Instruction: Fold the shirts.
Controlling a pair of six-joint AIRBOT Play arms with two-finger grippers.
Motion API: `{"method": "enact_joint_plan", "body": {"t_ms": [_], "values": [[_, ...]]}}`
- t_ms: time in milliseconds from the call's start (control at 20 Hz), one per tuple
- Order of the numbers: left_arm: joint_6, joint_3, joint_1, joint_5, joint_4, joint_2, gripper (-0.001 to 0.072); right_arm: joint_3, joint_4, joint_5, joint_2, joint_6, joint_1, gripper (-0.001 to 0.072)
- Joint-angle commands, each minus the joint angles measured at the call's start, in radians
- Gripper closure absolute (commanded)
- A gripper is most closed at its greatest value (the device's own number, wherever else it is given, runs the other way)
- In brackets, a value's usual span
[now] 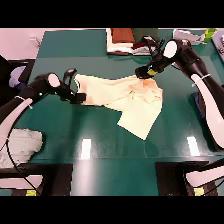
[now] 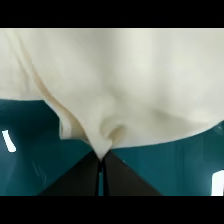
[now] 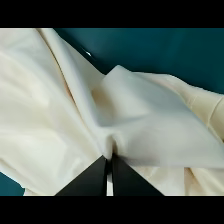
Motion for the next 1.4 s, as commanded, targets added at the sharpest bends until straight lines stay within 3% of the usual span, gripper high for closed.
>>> {"method": "enact_joint_plan", "body": {"t_ms": [0,50,200,300,500,650,800,900,950,1000,1350], "values": [[0.053,0.089,0.038,-0.072,0.079,0.061,0.0682,0.001,0.000,0.055,0.028,-0.005,-0.035,0.0344],[0.053,0.098,0.045,-0.079,0.100,0.082,0.0682,0.001,-0.001,0.076,0.048,-0.006,-0.056,0.0278],[0.055,0.101,0.047,-0.101,0.156,0.117,0.0682,-0.001,-0.009,0.167,0.097,-0.016,-0.151,0.0248],[0.055,0.101,0.047,-0.110,0.156,0.115,0.0681,-0.041,-0.004,0.210,0.105,-0.016,-0.226,0.0109],[0.054,0.101,0.047,-0.109,0.155,0.116,0.0681,-0.220,0.003,0.156,0.066,-0.016,-0.281,0.0118],[0.053,0.101,0.047,-0.109,0.155,0.116,0.0681,-0.292,0.116,0.063,0.006,-0.019,-0.281,0.0121],[0.053,0.101,0.047,-0.112,0.154,0.116,0.0681,-0.281,0.137,0.030,-0.049,-0.019,-0.277,0.0192],[0.051,0.101,0.047,-0.109,0.154,0.116,0.0681,-0.276,0.139,0.011,-0.048,-0.043,-0.266,0.0449],[0.050,0.101,0.047,-0.109,0.155,0.116,0.0682,-0.276,0.138,0.006,-0.041,-0.071,-0.256,0.0640],[0.050,0.101,0.047,-0.108,0.156,0.116,0.0681,-0.276,0.128,0.005,-0.032,-0.078,-0.248,0.0694],[0.038,0.315,0.047,-0.101,0.327,0.348,0.0682,-0.196,0.017,-0.056,0.340,-0.078,-0.315,0.0694]]}}
